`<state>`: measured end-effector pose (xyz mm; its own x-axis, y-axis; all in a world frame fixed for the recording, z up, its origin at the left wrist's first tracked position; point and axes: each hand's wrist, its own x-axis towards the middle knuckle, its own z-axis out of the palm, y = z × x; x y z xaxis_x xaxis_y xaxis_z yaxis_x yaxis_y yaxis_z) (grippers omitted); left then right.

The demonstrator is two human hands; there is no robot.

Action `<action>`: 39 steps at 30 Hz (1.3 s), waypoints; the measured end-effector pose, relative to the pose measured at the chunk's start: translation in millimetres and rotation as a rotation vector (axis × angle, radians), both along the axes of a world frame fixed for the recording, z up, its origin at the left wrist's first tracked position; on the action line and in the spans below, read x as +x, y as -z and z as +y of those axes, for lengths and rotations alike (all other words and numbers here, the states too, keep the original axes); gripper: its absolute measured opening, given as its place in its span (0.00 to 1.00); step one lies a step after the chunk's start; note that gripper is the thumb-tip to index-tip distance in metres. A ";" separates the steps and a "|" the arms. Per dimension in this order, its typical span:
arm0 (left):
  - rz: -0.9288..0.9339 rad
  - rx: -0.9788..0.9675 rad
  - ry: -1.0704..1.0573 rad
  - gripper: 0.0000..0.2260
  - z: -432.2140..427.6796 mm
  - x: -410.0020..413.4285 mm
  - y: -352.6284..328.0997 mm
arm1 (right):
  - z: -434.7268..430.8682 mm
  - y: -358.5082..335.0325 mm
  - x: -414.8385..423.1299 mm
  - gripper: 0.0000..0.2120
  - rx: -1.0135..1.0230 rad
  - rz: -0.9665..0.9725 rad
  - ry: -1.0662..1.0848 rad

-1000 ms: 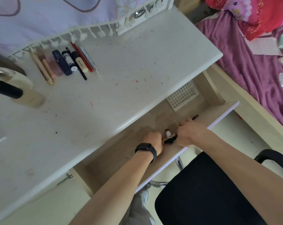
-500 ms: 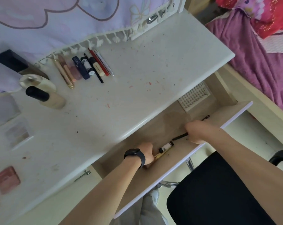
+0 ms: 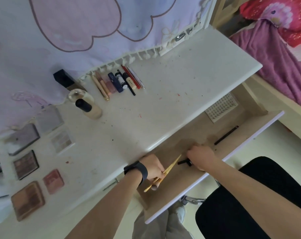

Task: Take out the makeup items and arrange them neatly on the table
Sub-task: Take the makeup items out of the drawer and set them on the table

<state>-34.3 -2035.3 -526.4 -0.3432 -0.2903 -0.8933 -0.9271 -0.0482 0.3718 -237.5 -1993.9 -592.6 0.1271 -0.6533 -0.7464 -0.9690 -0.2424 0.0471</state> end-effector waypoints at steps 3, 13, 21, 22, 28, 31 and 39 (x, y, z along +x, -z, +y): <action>0.051 -0.017 -0.054 0.08 3.5 6.7 -7.1 | -3.8 -4.8 4.1 0.11 0.036 0.039 -0.005; 0.370 0.127 -0.424 0.05 -12.3 17.6 -51.6 | 6.3 -41.5 6.4 0.06 0.074 -0.093 0.176; 0.535 -0.036 -1.039 0.06 -51.7 37.6 -71.6 | 6.8 -130.0 -10.2 0.06 -0.185 -0.978 1.081; 0.530 -0.064 -1.082 0.06 -55.9 39.2 -71.0 | -1.4 -134.0 -5.2 0.06 -0.216 -1.027 1.153; 0.529 -0.171 -1.193 0.05 -79.7 40.5 -68.3 | -90.4 -128.9 28.5 0.08 -0.366 -1.086 1.245; 0.540 -0.237 -1.200 0.04 -94.8 40.5 -67.9 | -150.9 -120.2 41.8 0.11 -0.447 -1.008 1.205; 0.538 -0.298 -1.177 0.04 -124.4 56.9 -63.3 | -250.3 -106.8 72.7 0.10 -0.524 -0.833 0.995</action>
<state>22.5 -2159.7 -463.1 -0.0420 -0.8157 -0.5769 -0.1239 -0.5687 0.8131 -164.8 -2244.2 -485.8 -0.2695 -0.9061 -0.3261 -0.5098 0.4215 -0.7500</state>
